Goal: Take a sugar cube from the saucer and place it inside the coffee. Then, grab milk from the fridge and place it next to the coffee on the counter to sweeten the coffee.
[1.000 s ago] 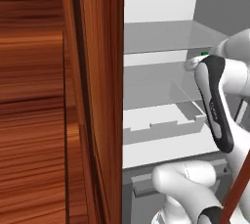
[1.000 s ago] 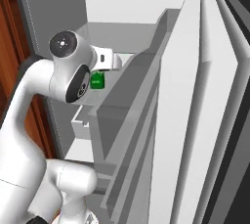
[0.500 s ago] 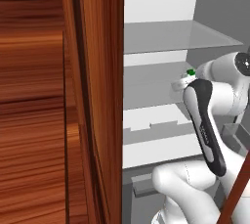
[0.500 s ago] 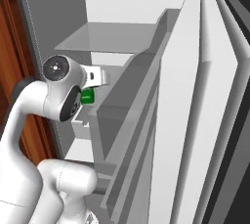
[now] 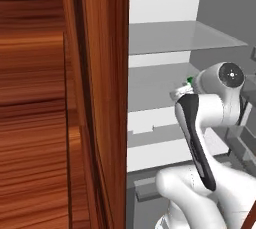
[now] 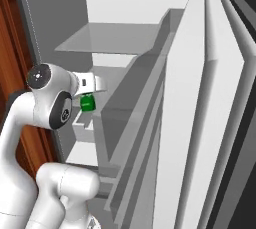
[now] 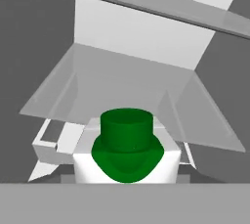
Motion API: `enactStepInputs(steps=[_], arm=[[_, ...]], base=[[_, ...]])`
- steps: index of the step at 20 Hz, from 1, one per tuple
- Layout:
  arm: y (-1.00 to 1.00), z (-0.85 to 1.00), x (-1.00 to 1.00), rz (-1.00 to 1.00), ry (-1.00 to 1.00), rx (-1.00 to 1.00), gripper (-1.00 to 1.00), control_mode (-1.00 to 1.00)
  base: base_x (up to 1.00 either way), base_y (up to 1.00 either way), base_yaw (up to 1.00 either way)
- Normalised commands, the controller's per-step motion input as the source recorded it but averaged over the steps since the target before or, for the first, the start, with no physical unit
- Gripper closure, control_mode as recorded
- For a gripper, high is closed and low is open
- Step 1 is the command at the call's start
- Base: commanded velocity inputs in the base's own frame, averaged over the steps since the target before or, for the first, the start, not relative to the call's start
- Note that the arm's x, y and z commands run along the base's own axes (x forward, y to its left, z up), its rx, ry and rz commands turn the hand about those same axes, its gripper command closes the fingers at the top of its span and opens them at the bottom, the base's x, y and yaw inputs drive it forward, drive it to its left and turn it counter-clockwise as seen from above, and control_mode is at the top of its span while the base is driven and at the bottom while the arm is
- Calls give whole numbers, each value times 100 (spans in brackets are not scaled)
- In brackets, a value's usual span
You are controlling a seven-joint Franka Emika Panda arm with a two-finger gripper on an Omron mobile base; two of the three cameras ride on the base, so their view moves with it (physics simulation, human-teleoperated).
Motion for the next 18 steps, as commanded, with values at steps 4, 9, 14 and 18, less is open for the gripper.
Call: enactStepInputs(steps=[4,9,14,18], arm=[[0,0,0,0,0,0,100,100],[0,0,0,0,0,0,100,100],[0,0,0,0,0,0,100,100],[0,0,0,0,0,0,100,100]], base=[[-55,-8,-12],[-78,-37,-16],[-91,-36,-16],[-90,-48,-26]])
